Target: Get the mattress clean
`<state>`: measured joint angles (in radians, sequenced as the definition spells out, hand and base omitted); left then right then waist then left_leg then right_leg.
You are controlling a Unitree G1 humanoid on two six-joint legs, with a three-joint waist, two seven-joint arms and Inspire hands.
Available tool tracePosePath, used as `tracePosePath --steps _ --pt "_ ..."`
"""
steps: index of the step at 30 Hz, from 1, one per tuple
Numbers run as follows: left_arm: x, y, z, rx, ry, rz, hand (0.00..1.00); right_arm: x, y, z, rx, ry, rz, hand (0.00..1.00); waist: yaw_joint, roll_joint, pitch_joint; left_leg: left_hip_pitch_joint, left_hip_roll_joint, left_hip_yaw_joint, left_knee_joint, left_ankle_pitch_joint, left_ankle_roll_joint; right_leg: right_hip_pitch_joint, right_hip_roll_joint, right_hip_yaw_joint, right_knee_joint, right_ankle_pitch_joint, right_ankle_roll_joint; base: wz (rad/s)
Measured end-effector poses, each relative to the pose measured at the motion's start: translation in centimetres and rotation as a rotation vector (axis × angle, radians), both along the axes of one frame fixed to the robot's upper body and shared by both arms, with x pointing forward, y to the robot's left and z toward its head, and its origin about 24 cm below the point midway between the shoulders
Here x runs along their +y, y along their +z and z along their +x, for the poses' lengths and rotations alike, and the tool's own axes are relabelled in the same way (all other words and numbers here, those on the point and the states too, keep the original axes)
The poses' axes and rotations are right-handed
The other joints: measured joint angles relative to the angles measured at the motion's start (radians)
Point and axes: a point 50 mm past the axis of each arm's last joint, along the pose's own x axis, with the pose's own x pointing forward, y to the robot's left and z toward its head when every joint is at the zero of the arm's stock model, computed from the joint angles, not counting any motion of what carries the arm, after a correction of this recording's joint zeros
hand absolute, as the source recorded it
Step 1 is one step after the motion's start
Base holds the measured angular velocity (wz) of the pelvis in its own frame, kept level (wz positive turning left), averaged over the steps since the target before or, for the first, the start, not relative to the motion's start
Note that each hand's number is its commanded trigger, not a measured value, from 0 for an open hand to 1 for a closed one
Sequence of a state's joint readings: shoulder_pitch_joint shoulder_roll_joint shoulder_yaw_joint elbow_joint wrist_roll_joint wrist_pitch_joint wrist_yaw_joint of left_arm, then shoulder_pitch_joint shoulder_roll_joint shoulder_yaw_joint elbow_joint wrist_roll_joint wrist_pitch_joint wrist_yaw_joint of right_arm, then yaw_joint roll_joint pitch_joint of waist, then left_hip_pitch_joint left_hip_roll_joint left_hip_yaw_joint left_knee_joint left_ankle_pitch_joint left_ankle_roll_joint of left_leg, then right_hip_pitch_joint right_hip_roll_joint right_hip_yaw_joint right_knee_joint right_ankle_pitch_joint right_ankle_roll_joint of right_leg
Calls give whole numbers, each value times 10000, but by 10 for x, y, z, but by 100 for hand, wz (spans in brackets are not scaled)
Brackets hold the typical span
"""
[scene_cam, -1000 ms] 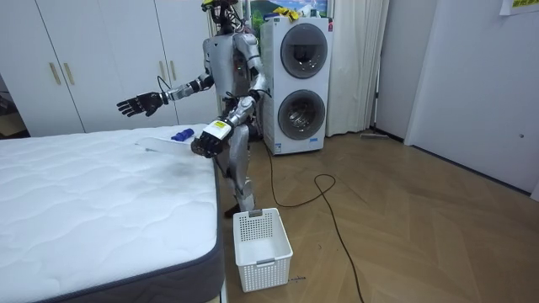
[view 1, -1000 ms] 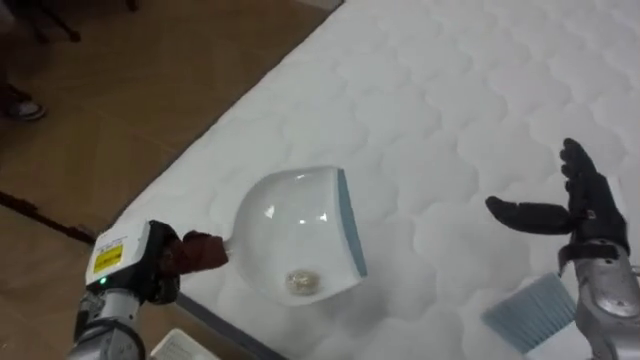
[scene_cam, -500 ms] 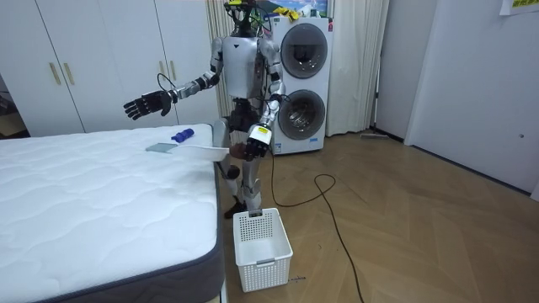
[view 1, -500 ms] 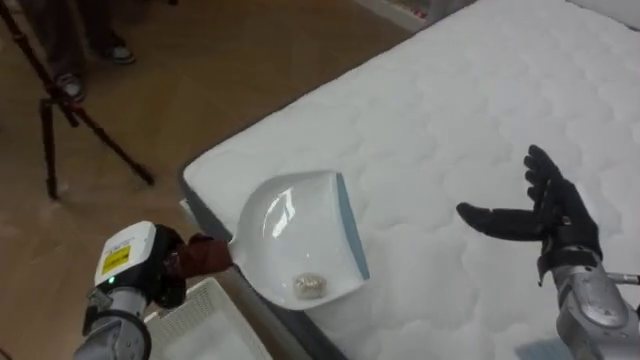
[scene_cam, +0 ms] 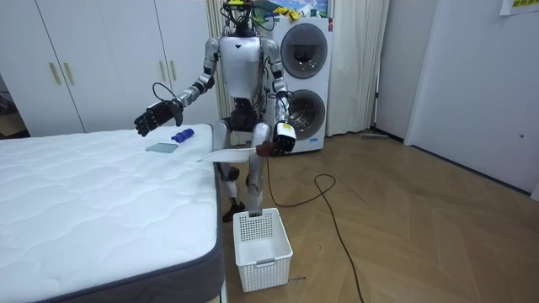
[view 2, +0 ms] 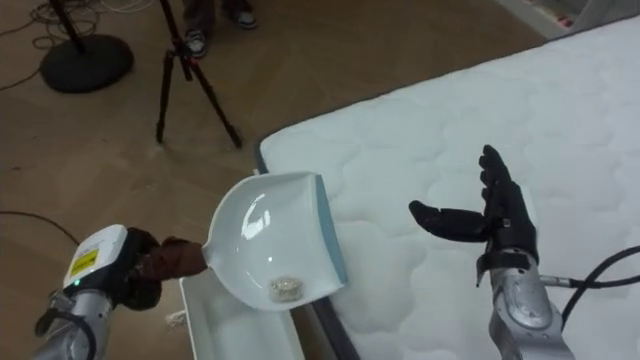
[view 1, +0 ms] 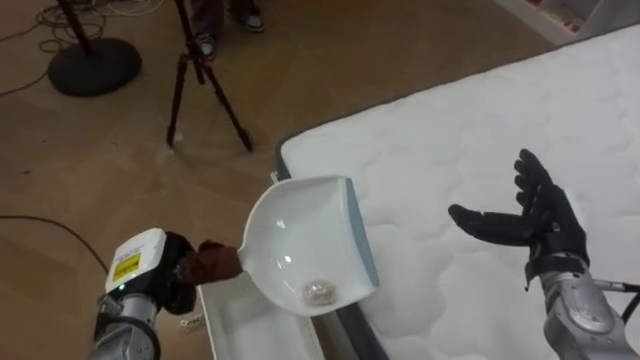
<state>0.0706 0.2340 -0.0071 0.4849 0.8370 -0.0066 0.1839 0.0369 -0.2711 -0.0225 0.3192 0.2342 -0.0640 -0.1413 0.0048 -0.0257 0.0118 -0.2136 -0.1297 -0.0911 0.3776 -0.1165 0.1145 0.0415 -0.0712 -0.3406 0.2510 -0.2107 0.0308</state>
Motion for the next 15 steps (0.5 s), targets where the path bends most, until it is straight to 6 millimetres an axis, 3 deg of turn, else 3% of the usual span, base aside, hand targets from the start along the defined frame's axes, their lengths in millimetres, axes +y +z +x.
tracePosePath --steps 3,5,7,9,15 --pt "2 3 2 -134 -22 82 100 1 -2 -1 71 15 -71 0 99 57 19 53 -246 -763 -13 55 316 -523 141 762 767 54 -97 9" --pt "3 5 3 -194 -61 143 100 2 -3 -1 95 -46 -80 0 95 100 47 141 -262 -1092 -177 189 322 -897 345 1290 917 9 -97 35" --pt "0 4 3 -120 -187 140 100 1 -3 -2 100 -78 -87 0 -185 83 47 264 -574 -1677 -172 287 252 -1013 451 1653 584 267 -116 79" --pt "-3 4 3 -10 -338 49 100 0 -2 -2 84 -195 -128 0 -309 65 10 272 -872 -2006 -71 271 273 -982 426 1733 575 437 -198 74" --pt "-2 7 5 -139 -523 173 100 2 6 2 -397 -224 -175 0 -99 108 -1 197 -1049 -2605 -61 317 200 -813 444 1532 356 429 -193 36"
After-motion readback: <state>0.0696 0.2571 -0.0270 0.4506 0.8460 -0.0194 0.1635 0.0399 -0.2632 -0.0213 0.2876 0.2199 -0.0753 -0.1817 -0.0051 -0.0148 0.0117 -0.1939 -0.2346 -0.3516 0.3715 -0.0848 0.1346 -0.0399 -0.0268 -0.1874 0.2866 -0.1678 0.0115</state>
